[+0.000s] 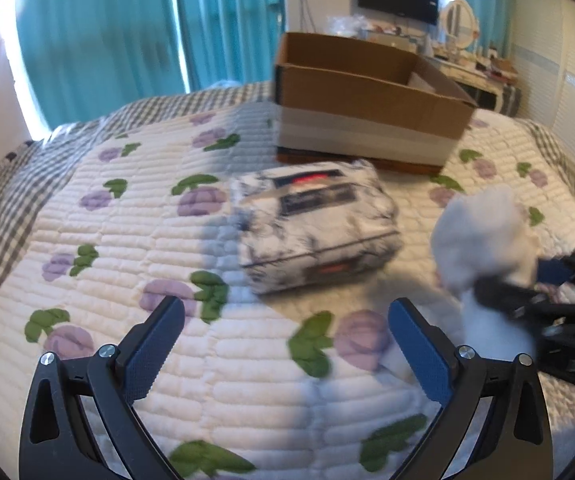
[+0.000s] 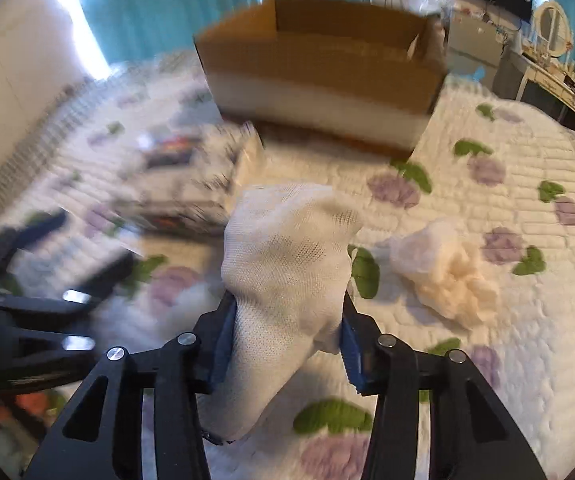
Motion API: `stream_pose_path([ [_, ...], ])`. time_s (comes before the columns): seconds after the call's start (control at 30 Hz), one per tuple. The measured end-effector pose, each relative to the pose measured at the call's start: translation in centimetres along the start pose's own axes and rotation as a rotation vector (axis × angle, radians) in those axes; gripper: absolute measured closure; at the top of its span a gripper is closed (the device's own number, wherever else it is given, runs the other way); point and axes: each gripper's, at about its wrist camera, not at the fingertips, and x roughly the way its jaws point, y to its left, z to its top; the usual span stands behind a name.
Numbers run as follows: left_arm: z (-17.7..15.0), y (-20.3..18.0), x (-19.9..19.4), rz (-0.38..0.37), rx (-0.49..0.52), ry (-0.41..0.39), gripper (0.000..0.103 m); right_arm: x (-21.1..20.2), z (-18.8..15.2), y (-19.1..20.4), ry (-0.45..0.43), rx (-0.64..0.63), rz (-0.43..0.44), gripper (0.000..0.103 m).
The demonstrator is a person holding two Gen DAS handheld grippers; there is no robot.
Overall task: Organize soft objects
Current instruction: 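Grasp the white sock with the right gripper while the left grasps a small white item, then carry both held items over the box and open both grippers to drop them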
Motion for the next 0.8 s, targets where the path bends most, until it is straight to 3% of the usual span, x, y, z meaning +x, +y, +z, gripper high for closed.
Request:
stream_pose_path([
  [0.13,-0.4,-1.9,-0.7,-0.038,0.033,0.006,0.004,-2.8,-0.1,0.0,-0.044,-0.054,-0.095,0.058],
  [0.2,-0.6,-3.0,-0.7,-0.074,0.043,0.019,0.013,-3.2,-0.2,-0.5,-0.038,-0.055,-0.097,0.058],
  [0.33,-1.0,-5.0,0.3,-0.154,0.058,0.091,0.020,-2.8,-0.9,-1.6,-0.014,-0.047,-0.097,0.058],
  [0.4,-1.2,-5.9,1.0,-0.164,0.084,0.112,0.030,-2.2,-1.0,-2.2,0.000,-0.034,-0.089,0.058],
  [0.5,-1.1,-6.9,2.2,-0.189,0.101,0.149,0.033,-1.3,-1.2,-2.8,0.023,-0.008,-0.087,0.058],
  [0.7,-1.0,-7.8,3.5,-0.231,0.093,0.183,0.063,-0.8,-1.2,-2.9,0.035,0.001,-0.073,0.057],
  [0.8,-1.1,-7.7,3.3,-0.237,0.096,0.178,0.071,-1.1,-1.2,-2.7,0.027,-0.006,-0.081,0.057],
])
